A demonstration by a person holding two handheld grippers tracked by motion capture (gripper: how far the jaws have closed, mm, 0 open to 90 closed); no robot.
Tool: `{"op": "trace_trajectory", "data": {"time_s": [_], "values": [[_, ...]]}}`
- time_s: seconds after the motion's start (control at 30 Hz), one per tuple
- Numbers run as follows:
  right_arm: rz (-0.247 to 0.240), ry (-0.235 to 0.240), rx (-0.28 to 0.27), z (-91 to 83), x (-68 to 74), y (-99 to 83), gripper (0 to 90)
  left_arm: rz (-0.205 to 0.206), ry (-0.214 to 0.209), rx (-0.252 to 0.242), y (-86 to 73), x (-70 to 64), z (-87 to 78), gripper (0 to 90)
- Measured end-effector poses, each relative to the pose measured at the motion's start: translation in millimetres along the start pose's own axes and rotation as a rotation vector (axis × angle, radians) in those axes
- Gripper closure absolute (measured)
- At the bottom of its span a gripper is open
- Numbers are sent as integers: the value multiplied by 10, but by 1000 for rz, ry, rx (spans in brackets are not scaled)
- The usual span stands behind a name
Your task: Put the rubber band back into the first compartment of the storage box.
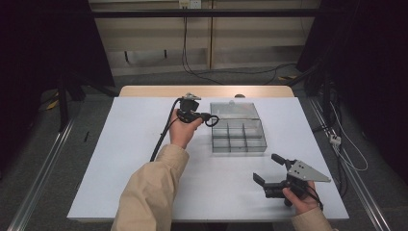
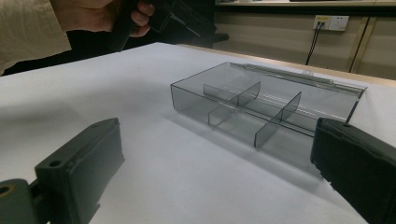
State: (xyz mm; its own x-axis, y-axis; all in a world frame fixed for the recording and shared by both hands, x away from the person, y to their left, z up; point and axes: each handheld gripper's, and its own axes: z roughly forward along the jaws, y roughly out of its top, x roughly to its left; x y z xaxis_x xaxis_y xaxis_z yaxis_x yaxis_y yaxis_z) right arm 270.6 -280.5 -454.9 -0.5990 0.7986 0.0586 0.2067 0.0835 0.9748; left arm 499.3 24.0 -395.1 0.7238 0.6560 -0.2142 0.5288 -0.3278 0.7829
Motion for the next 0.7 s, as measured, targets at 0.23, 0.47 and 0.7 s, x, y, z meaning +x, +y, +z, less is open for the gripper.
{"op": "trace_trajectory", "data": {"time_s": [0.23, 0.47, 0.7], "values": [[1, 1, 2, 3, -2, -1, 23, 2, -6, -5, 18, -16, 33, 883], [1, 2, -1, 1, -3, -1, 23, 13, -14, 5, 36, -34, 73, 883], [2, 3, -1, 3, -5, -1, 23, 13, -19, 0, 60, -59, 122, 883]]}}
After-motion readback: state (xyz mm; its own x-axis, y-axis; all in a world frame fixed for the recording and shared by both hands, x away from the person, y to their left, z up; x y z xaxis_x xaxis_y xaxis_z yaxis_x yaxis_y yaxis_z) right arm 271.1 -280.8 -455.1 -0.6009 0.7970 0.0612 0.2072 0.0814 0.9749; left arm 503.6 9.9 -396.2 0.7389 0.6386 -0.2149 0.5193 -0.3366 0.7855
